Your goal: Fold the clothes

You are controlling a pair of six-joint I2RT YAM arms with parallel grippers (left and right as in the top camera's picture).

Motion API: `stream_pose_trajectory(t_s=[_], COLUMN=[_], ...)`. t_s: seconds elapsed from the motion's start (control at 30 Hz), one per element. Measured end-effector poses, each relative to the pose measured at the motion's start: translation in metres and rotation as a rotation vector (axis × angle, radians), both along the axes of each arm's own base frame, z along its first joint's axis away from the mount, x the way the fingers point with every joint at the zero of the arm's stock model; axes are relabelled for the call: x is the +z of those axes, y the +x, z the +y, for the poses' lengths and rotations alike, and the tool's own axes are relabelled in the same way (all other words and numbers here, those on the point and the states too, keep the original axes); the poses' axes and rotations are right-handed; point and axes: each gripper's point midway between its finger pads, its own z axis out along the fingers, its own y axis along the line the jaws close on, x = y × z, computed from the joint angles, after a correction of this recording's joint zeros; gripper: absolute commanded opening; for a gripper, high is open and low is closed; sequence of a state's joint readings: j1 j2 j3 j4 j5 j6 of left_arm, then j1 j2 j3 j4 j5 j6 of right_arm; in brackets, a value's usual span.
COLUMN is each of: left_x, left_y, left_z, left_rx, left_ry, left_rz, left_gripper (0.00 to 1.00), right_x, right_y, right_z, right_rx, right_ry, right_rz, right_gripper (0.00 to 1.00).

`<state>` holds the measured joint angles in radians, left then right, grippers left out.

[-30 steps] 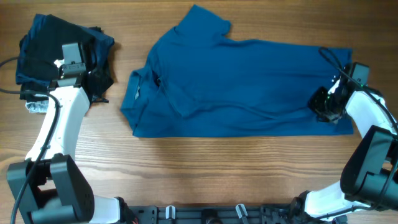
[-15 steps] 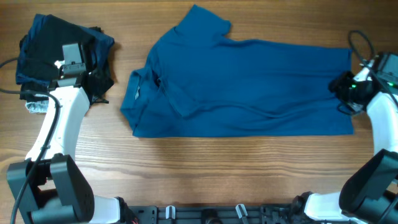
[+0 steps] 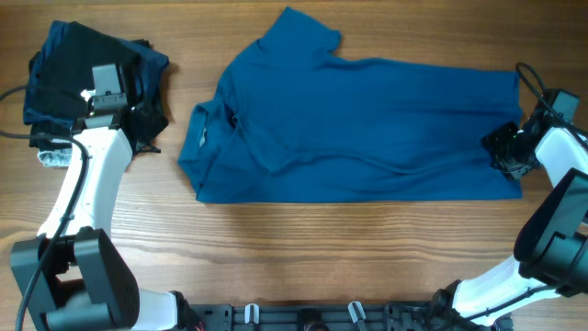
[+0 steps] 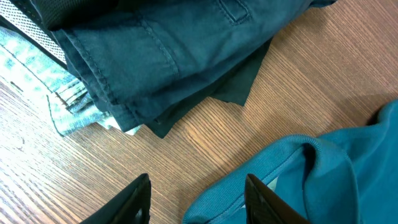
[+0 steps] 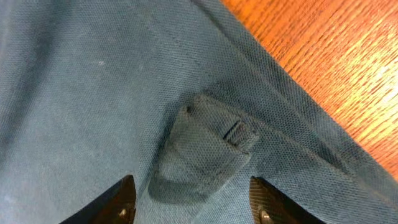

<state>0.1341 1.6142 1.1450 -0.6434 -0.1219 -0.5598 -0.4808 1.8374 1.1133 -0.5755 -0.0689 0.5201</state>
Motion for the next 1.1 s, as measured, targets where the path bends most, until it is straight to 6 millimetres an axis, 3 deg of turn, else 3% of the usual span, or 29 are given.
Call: stream_pose_trajectory(t_s=[0.2, 0.43, 0.53, 0.63, 0.83, 0.93, 1.1], left_x=[0.000, 0.000, 0.000, 0.000, -0.001, -0.001, -0.004], left_y=[0.000, 0.000, 0.000, 0.000, -0.002, -0.002, -0.008], left_z=[0.000, 0.000, 0.000, 0.000, 0.000, 0.000, -0.001], left_rx=[0.000, 0.000, 0.000, 0.000, 0.000, 0.000, 0.000], left_ry=[0.000, 0.000, 0.000, 0.000, -0.001, -0.001, -0.005], left_rz=[0.000, 0.000, 0.000, 0.001, 0.011, 0.011, 0.037], left_gripper=[0.48, 0.48, 0.48, 0.48, 0.48, 0.49, 0.50], right_x=[0.003, 0.028, 0.049, 0.054, 0.053, 0.054, 0.056], right_y=[0.012, 0.065, 0.092, 0.089, 0.051, 0.053, 0.056], right_z=[-0.002, 0.010, 0.016, 0.021, -0.022, -0.028, -0.031], right_rx=[-0.058, 0.019, 0.182, 0.301, 0.605, 0.789, 1.088], right_ry=[0.015, 0.103, 0.084, 0.076, -0.144, -0.276, -0.455], right_rz=[-0.056, -0.324, -0.476, -0.475, -0.376, -0.361, -0.343], right_gripper=[0.63, 0.64, 0.64, 0.67, 0.64, 0.56, 0.61])
